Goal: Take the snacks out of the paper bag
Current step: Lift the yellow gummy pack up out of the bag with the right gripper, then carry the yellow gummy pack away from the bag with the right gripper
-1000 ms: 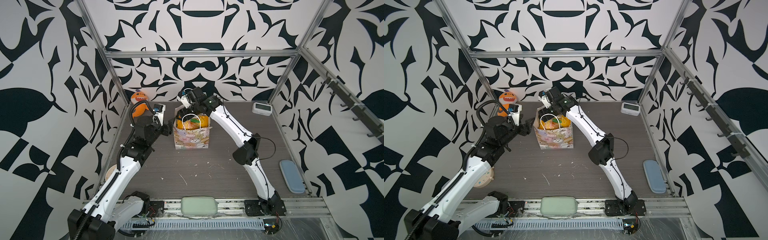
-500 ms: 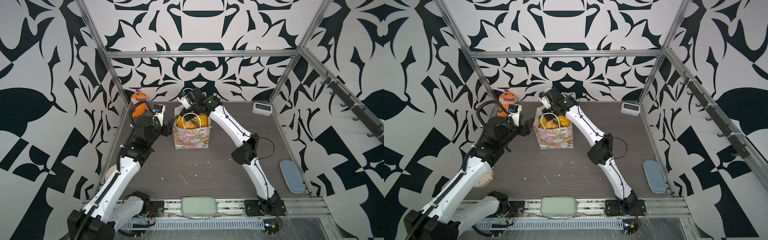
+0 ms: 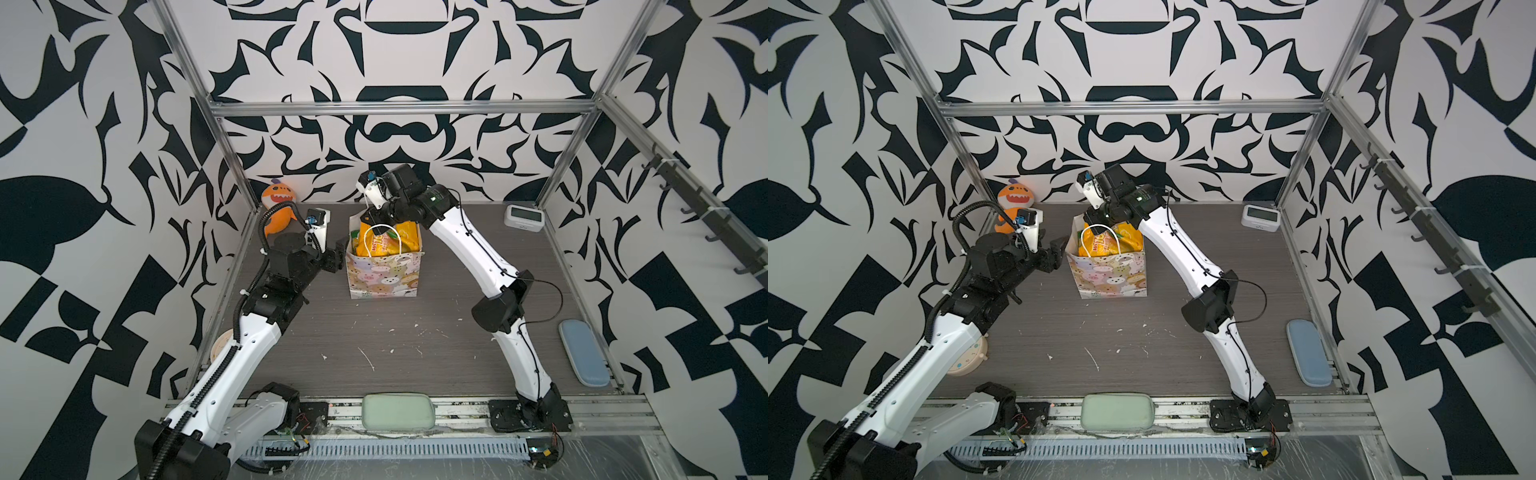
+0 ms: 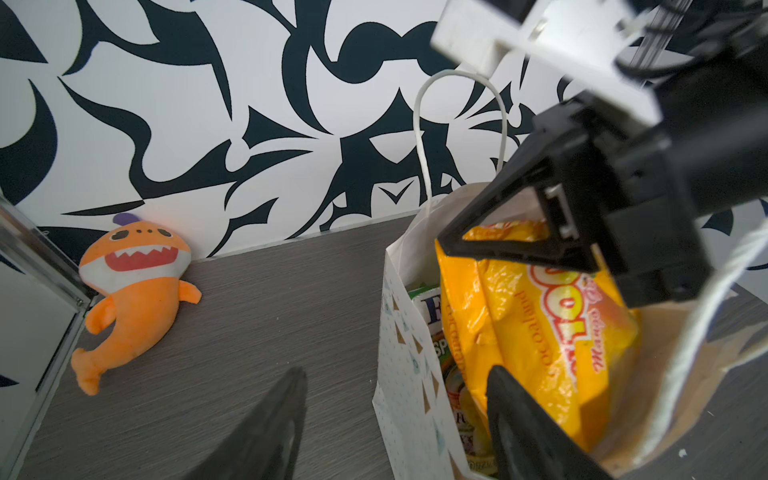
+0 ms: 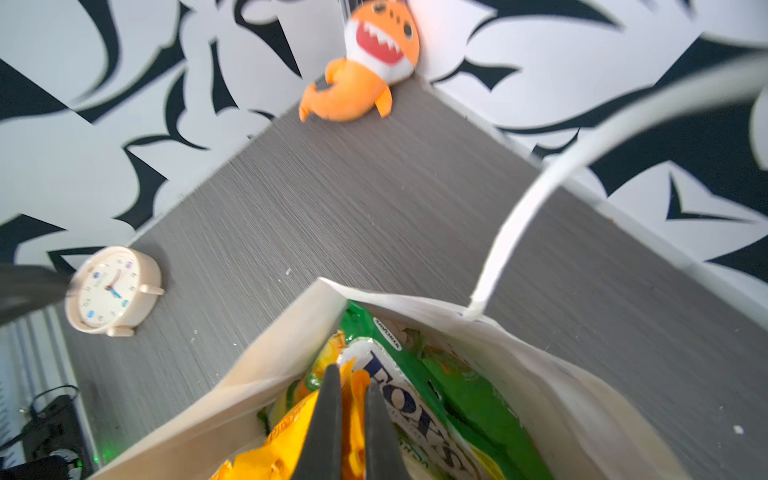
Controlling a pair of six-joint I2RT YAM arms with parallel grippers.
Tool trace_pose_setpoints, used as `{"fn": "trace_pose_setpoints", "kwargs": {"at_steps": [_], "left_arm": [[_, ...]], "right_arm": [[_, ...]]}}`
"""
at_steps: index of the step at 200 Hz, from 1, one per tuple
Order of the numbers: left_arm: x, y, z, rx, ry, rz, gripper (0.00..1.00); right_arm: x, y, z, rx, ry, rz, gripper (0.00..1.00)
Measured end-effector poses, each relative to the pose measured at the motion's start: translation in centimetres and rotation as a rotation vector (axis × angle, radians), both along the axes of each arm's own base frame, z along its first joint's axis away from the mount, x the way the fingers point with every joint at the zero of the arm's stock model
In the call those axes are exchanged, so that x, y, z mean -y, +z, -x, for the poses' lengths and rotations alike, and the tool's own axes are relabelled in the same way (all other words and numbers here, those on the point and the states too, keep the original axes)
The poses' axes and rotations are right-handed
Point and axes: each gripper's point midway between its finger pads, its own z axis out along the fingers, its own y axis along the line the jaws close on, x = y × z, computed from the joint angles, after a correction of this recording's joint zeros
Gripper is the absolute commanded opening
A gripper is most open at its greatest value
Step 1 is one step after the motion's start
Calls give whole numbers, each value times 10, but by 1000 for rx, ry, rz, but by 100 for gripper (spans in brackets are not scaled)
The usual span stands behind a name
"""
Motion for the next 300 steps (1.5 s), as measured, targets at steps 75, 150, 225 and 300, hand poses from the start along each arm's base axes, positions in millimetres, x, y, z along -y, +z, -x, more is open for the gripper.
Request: {"fn": "trace_pose_setpoints", "kwargs": {"at_steps": [75, 150, 225, 300], "left_arm": [[-3, 5, -2, 21, 18, 3, 71], [-4, 9, -1, 32, 22, 8, 71], [-1, 5, -7, 27, 22, 14, 71], [1, -1, -11, 12, 17, 12, 72]], "right_arm": [[16, 70, 4, 135, -5, -111, 0], [38, 94, -16, 212, -73, -133, 0], [126, 188, -19, 389, -236, -237, 0], [213, 110, -30, 228, -425, -149, 0]]}}
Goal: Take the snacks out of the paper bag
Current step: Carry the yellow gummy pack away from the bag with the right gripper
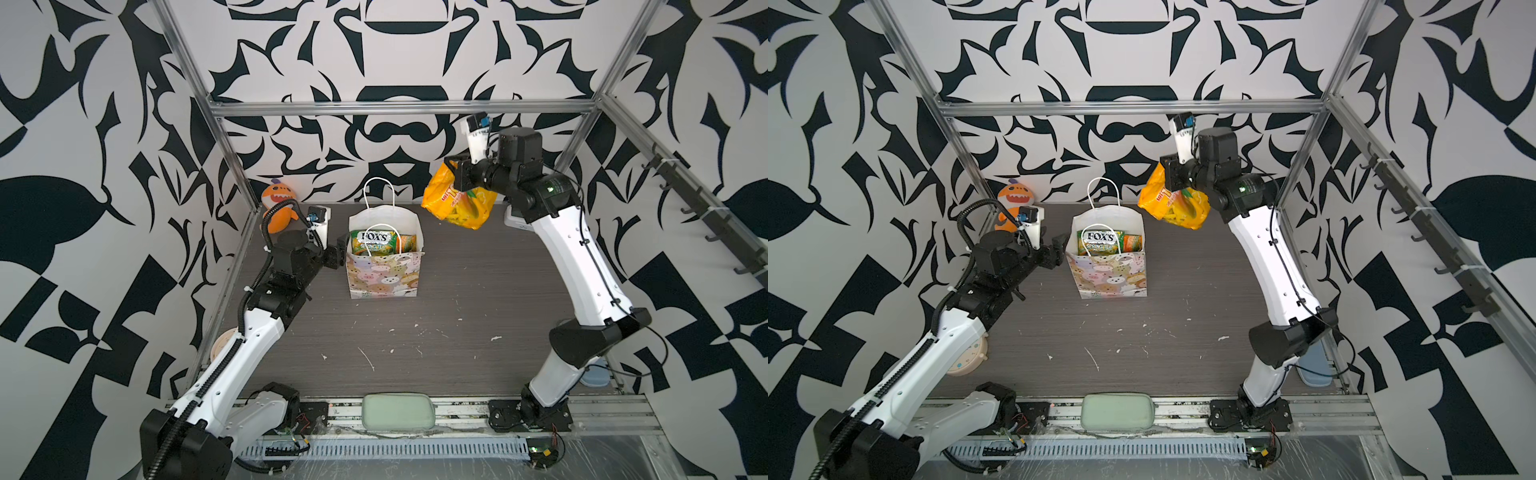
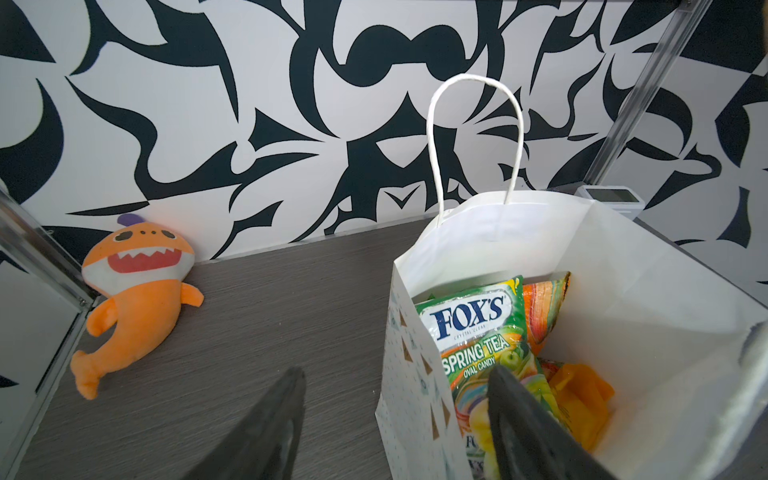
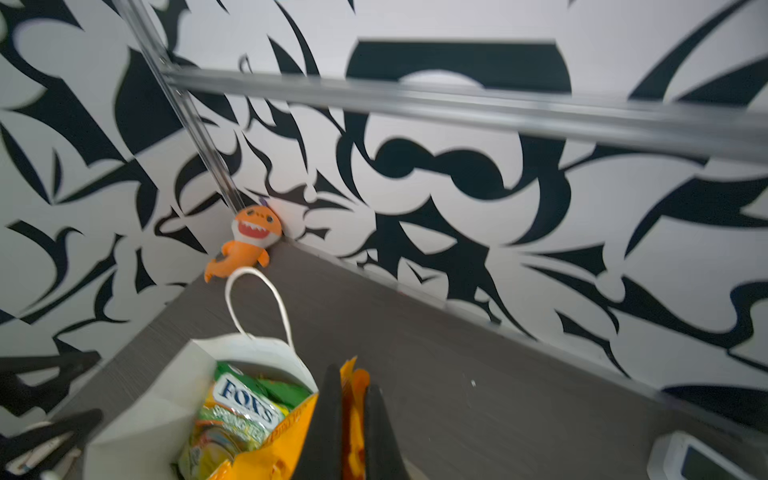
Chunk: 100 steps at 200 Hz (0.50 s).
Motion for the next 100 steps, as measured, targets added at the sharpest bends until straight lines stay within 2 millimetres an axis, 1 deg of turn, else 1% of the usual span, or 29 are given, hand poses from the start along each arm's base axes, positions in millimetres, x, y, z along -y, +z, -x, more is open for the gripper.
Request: {"fn": "trace_pose_setpoints", "kwargs": {"at_steps": [9, 19, 21, 39, 54, 64, 73, 85, 100], "left_arm": [[0, 0, 0, 3, -1, 0, 72], [0, 0, 0, 2, -2, 0, 72], [0, 0, 0, 3, -3, 0, 72], [1, 0, 0, 5, -6, -1, 72], [2, -1, 0, 6, -10, -1, 72], [2, -2, 0, 4, -14, 0, 73], [3, -2, 1, 3, -19, 1, 72], [4, -2, 1, 4, -27, 4, 72], [6, -1, 2, 6, -35, 8, 72]], "right_arm": [[9, -25, -3, -49, -20, 11, 0], [20, -59, -6, -119, -45, 25, 0], [21, -63, -6, -125, -47, 27, 0], [39, -119, -4, -237, -73, 46, 0], [50, -157, 1, -315, -67, 57, 0], [55, -176, 3, -357, -59, 68, 0], [59, -188, 3, -379, -49, 78, 0], [59, -199, 1, -391, -22, 89, 0], [55, -211, -5, -394, 29, 104, 0]]}}
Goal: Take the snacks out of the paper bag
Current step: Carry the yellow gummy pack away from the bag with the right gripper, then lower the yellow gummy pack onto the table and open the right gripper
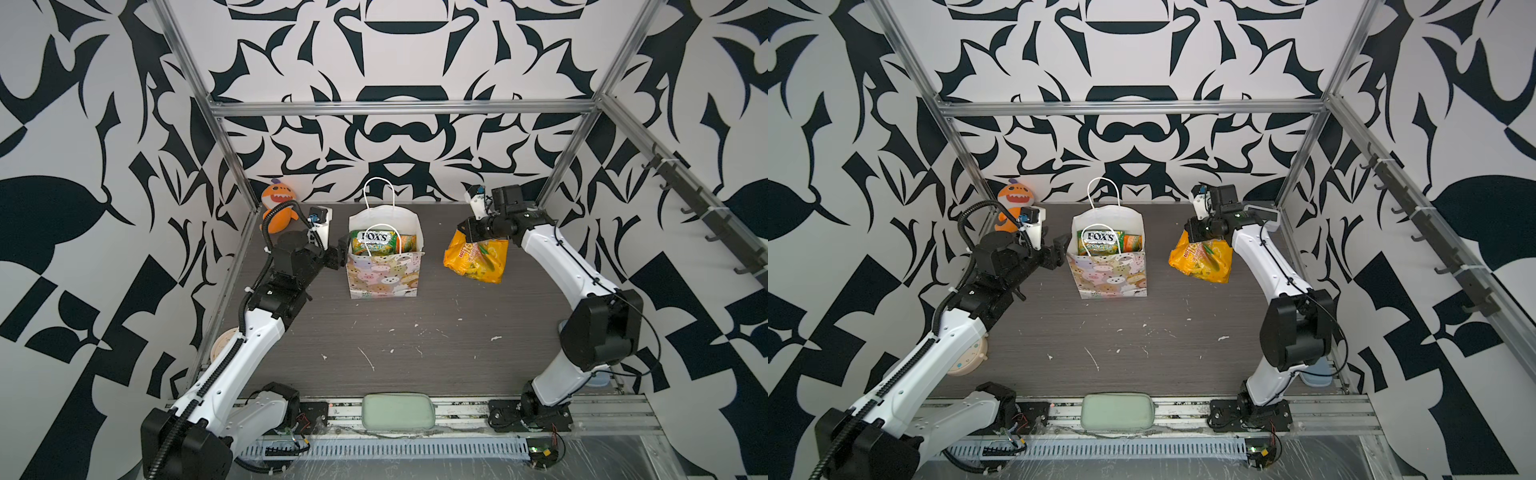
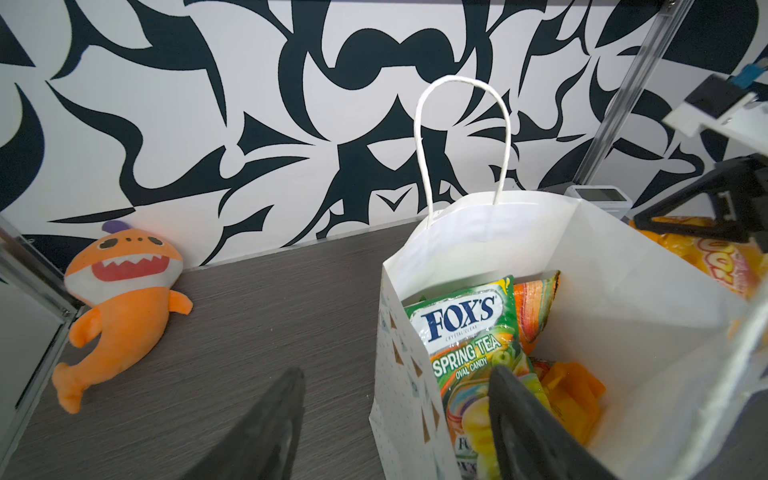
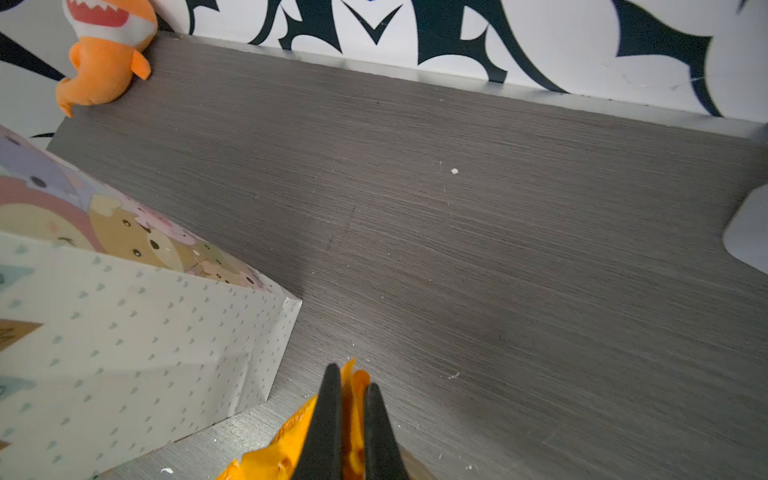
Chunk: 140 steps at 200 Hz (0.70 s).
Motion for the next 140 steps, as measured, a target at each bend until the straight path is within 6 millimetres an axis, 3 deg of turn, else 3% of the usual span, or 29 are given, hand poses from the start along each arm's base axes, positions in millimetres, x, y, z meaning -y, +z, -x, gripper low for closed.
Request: {"fn": "trace_pose_setpoints", "kwargs": {"at_steps": [24, 68, 128, 140], "left_arm": [[2, 0, 1, -3, -10, 6, 73], [2, 0, 3, -5, -12, 12, 73], [-2, -6, 10, -18, -5, 19, 73], [-2, -6, 10, -17, -4, 20, 73]], "right_arm": [[-10, -24, -16, -31, 75, 15, 0], [-23, -66, -62, -58, 139, 45, 0], [-28, -91, -107, -51, 147, 77, 0], [-29, -97, -112, -55, 146, 80, 7]]}}
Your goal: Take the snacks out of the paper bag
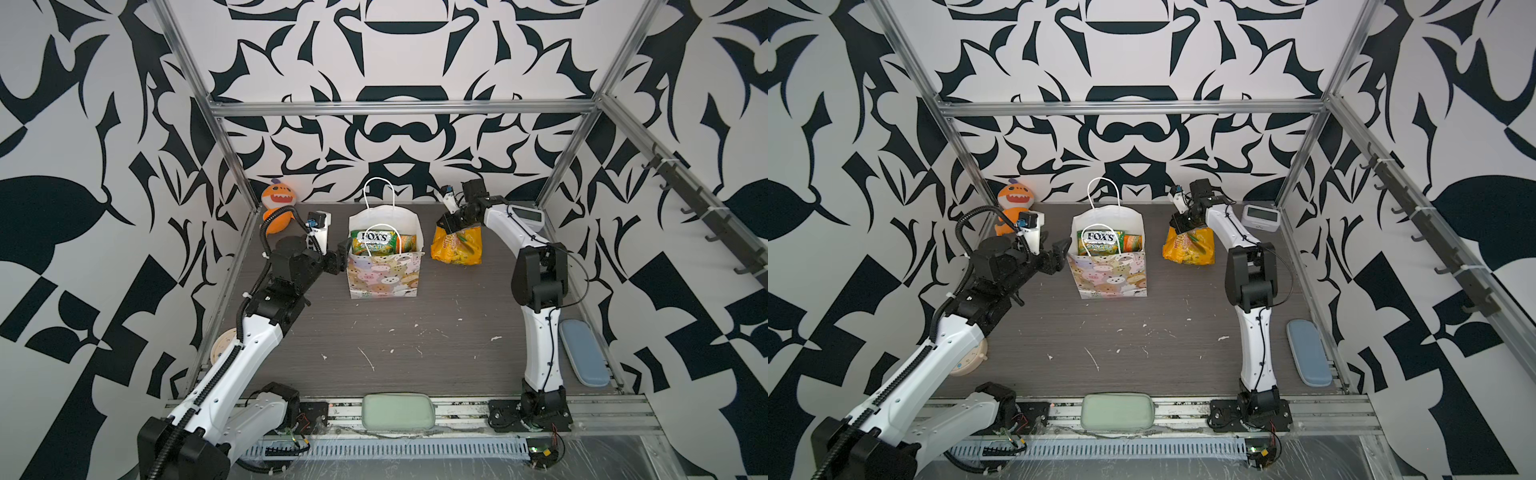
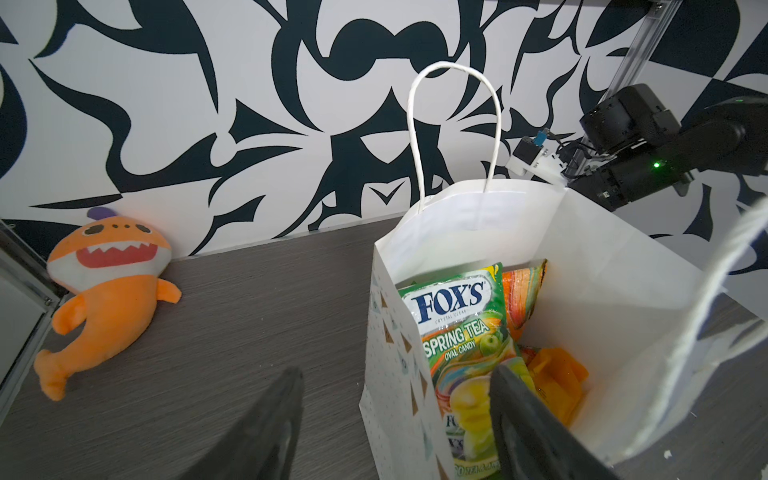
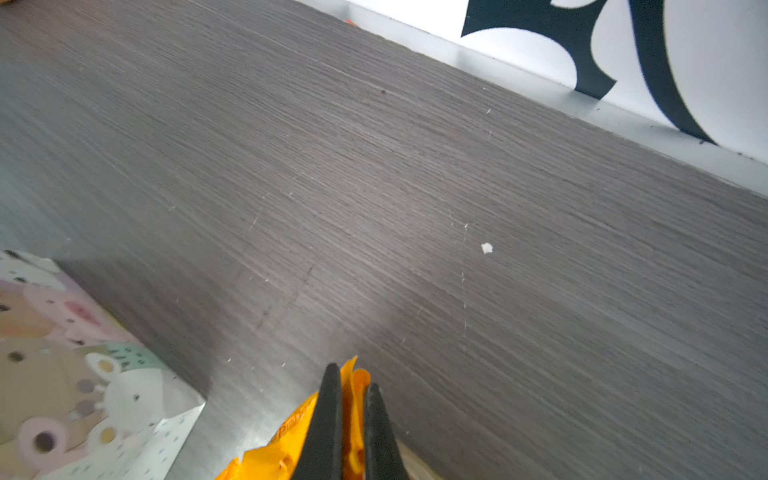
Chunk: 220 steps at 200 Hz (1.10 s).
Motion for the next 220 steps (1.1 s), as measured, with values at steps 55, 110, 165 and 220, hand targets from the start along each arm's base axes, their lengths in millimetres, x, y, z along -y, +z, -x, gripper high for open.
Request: {"fn": "trace_pose_setpoints", "kwargs": {"at_steps": [55, 110, 165, 220], "left_arm": [[0, 0, 1, -2, 0, 0, 74], [-1, -2, 1, -5, 5, -2, 74], [-2, -11, 1, -21, 7, -8, 74], [-2, -11, 1, -21, 7, -9, 74]], "right_arm": [[-5, 2, -11, 2, -22, -6, 52], [7, 72, -12, 94, -147, -24, 55], [45, 87, 22, 71, -353, 50, 63], [65, -4, 33, -131, -445, 170, 64]]}}
